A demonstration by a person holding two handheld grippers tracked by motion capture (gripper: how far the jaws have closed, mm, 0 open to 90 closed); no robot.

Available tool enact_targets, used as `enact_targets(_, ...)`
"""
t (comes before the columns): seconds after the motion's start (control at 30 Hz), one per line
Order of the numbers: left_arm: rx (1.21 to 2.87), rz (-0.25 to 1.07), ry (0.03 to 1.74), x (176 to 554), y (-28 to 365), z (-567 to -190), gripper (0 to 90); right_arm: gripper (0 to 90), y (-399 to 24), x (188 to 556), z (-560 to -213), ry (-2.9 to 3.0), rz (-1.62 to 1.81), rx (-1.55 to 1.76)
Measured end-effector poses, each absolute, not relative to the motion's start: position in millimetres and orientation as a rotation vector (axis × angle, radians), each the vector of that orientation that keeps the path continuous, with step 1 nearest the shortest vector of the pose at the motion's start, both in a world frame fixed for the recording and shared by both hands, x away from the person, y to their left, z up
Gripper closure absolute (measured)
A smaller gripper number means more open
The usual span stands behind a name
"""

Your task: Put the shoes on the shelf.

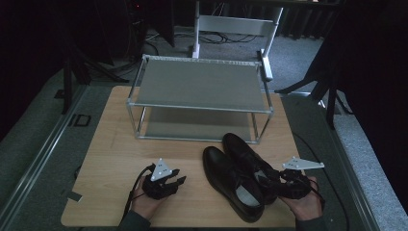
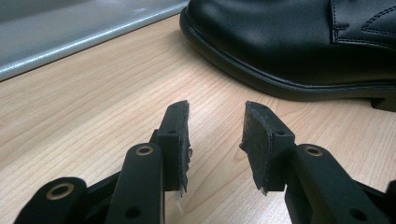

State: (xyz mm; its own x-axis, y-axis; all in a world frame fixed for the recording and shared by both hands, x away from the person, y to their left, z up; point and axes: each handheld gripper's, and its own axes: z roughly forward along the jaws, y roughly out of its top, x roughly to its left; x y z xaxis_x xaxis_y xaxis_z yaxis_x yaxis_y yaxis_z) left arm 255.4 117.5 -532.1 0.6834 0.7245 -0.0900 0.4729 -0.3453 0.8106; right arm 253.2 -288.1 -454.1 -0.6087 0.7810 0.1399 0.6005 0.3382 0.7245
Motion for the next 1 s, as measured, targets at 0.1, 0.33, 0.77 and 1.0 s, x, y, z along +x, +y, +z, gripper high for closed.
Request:
enact_targets(0.1,2.005,0.360,0.921,255.5,117.8,-531.7,62.0,48.0,-285.3,250.8,-454.0,2.379,1.107,1.241)
enact_targets(0.33,2.001,0.363,0.930,255.6,118.9,-532.1,62.0,47.3,-281.5,249.0,-457.0,2.418,1.069,1.238)
enact_targets(0.77,2.004,0.368,0.930,255.3,119.1,-532.5,62.0,50.5,-272.7,246.7,-473.8,2.459,0.937,1.266)
enact_targets(1.0,2.004,0.369,0.929,254.9,118.7,-533.0,62.0,50.8,-270.2,247.9,-474.7,2.474,0.905,1.291)
